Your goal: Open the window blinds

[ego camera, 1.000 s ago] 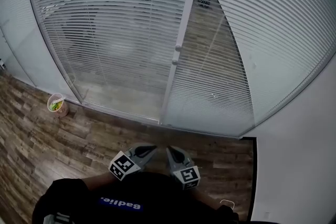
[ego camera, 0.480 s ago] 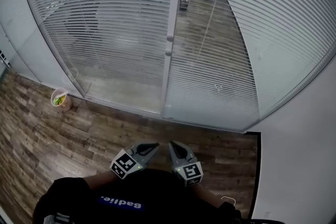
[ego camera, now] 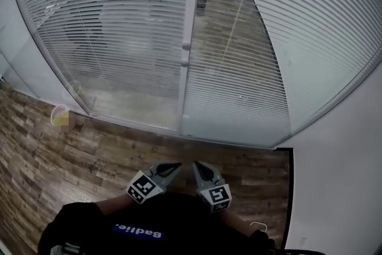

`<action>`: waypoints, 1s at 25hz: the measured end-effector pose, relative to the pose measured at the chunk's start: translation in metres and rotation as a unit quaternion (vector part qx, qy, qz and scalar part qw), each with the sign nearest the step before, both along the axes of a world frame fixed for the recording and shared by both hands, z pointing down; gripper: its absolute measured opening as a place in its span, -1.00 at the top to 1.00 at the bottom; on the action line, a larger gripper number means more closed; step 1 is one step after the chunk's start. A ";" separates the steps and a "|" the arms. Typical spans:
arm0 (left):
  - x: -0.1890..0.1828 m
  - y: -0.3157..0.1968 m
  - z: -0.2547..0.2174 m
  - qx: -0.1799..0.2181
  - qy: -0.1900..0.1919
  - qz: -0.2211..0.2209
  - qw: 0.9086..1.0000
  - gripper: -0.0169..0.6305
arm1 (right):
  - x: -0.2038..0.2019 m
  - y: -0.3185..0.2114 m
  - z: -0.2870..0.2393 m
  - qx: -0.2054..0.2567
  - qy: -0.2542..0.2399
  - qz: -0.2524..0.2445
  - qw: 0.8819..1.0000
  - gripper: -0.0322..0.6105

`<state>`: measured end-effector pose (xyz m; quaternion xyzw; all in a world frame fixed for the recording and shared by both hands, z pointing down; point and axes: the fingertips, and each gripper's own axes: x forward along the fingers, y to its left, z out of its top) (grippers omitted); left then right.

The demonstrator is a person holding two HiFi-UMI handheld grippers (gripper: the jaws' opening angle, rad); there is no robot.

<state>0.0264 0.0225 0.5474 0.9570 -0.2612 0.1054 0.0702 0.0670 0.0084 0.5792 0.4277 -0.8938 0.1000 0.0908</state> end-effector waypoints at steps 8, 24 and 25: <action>-0.005 -0.055 -0.011 0.013 0.023 0.033 0.999 0.95 | -0.007 -0.048 -0.009 0.003 0.029 0.023 0.999 0.89; -0.050 -0.135 -0.026 0.039 0.031 0.051 0.997 0.95 | -0.051 -0.112 -0.009 -0.019 0.052 0.061 0.997 0.89; -0.051 -0.139 -0.026 0.037 0.030 0.049 0.998 0.95 | -0.049 -0.115 -0.008 -0.021 0.055 0.063 0.996 0.89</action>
